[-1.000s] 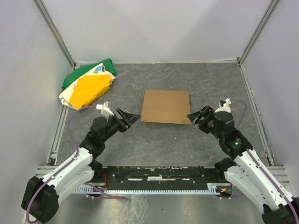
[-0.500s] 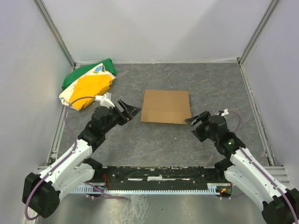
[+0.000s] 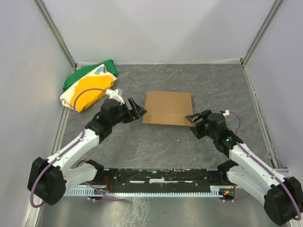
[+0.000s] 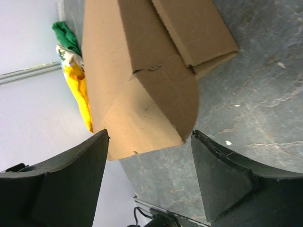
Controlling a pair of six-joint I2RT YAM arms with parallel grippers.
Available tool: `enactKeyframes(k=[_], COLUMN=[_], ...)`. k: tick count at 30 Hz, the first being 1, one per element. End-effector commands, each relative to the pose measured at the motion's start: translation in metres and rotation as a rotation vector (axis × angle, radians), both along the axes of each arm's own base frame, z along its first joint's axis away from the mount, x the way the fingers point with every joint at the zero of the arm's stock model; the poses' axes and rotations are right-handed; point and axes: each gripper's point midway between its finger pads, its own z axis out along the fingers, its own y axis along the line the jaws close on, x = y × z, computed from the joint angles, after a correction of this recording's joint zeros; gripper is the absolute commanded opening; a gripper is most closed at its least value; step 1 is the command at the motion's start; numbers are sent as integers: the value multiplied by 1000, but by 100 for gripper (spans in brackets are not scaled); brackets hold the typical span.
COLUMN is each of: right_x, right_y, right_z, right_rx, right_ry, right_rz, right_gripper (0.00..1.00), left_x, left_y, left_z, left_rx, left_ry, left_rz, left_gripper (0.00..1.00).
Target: Fold the paper box
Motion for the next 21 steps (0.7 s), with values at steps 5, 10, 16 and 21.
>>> enactKeyframes(k=[5,10,16,21], right_x=[22,26,20,18], right_y=[0,-3,-19,-21], right_z=[19,28,42,40], right_rx=[-5,-81,-167,-196], right_ry=[-29,-24,-51,-41], right_rz=[-54,-34,-53,-42], right_gripper=[69,55,34,33], left_x=[47,47,41,51], left_y=[4,-10,-26,-22], left_z=[53,26,26,31], left_rx=[312,354,330,433], left_ry=[-225,-103,-111,-111], left_rz=[-111,-226,-300,-337], left_gripper=[94,97,97,97])
